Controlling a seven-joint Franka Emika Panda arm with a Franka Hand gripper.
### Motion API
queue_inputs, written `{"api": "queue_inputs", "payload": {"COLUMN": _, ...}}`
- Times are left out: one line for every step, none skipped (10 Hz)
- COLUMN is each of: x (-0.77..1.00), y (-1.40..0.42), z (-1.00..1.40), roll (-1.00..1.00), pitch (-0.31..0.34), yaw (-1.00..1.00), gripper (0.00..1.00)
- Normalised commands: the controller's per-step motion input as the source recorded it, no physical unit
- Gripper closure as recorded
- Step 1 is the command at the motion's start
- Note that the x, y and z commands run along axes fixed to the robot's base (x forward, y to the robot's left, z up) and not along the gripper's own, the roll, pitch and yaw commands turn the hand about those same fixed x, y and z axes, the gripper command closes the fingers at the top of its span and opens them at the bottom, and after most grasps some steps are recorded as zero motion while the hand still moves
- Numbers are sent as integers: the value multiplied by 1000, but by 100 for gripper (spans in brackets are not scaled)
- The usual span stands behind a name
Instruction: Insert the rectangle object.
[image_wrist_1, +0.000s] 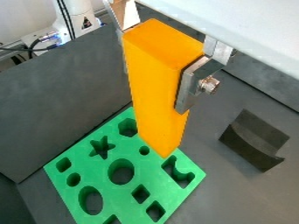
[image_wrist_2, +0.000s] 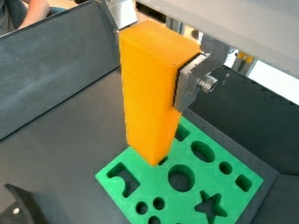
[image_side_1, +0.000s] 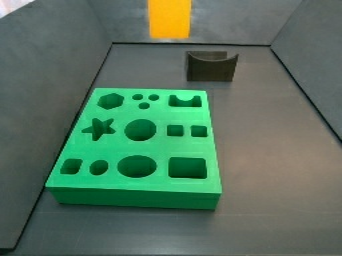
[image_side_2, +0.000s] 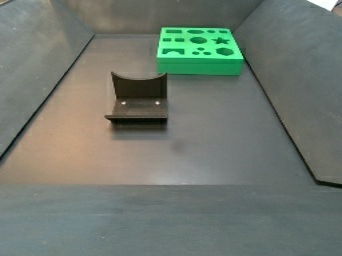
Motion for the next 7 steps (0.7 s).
{"api": "queue_inputs", "payload": {"x": 380, "y": -660, "z": -986, "roll": -40, "pitch": -59, "yaw": 0, "gripper": 100}}
{"api": "queue_inputs", "payload": {"x": 386, "y": -651, "z": -989, "roll": -40, "pitch": -59, "yaw": 0, "gripper": 100}}
{"api": "queue_inputs", "payload": {"x": 377, "y": -657, "z": -989, "roll": -40, "pitch": -60, "yaw": 0, "gripper": 100}}
{"api": "queue_inputs", "payload": {"x": 366, "y": -660, "z": -989, "roll": -37, "pitch": -60, "yaw": 0, "gripper": 100}}
{"api": "queue_inputs", "payload": {"x": 226, "y": -631, "z": -943, "roll": 0, "pitch": -121, "yaw": 0, "gripper": 100}}
{"api": "queue_inputs", "payload": {"x": 240, "y": -623, "z": -674, "roll": 216, "pitch": -46, "yaw": 0, "gripper": 100}}
{"api": "queue_inputs", "payload": {"x": 266, "y": -569, "z": -686, "roll": 231, "pitch": -17, "yaw": 0, "gripper": 100}}
